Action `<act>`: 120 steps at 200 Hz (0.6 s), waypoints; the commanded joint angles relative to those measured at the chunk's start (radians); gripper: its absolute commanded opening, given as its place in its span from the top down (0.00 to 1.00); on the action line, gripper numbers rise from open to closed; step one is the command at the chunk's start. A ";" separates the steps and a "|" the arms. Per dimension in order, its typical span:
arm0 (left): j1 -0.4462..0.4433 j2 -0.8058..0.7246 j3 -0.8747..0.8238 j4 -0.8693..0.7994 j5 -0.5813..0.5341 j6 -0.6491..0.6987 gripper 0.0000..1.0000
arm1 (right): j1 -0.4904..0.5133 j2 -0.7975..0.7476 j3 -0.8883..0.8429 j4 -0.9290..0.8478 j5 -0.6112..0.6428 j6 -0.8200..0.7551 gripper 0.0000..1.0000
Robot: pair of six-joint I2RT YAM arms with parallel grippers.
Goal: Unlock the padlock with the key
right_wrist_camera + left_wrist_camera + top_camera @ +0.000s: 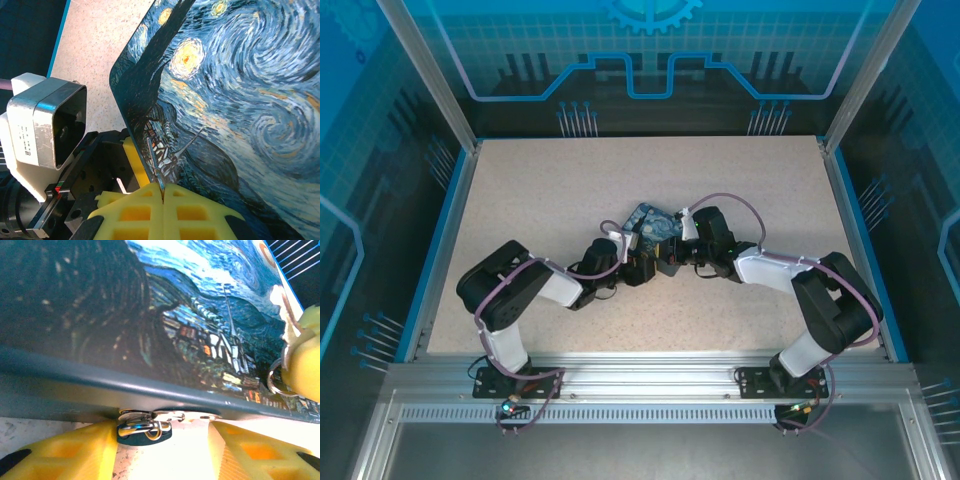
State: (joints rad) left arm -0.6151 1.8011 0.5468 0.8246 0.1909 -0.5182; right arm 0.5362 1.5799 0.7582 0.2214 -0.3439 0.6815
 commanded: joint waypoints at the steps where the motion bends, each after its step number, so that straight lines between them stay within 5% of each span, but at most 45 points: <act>1: -0.015 0.018 -0.005 0.003 0.013 -0.049 0.51 | 0.013 -0.003 -0.030 -0.069 0.022 0.009 1.00; 120: -0.015 0.048 0.008 0.036 0.011 -0.146 0.59 | 0.016 -0.001 -0.030 -0.067 0.020 0.012 1.00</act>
State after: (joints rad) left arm -0.6201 1.8210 0.5472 0.8593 0.1898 -0.6247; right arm 0.5362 1.5795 0.7582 0.2218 -0.3416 0.6819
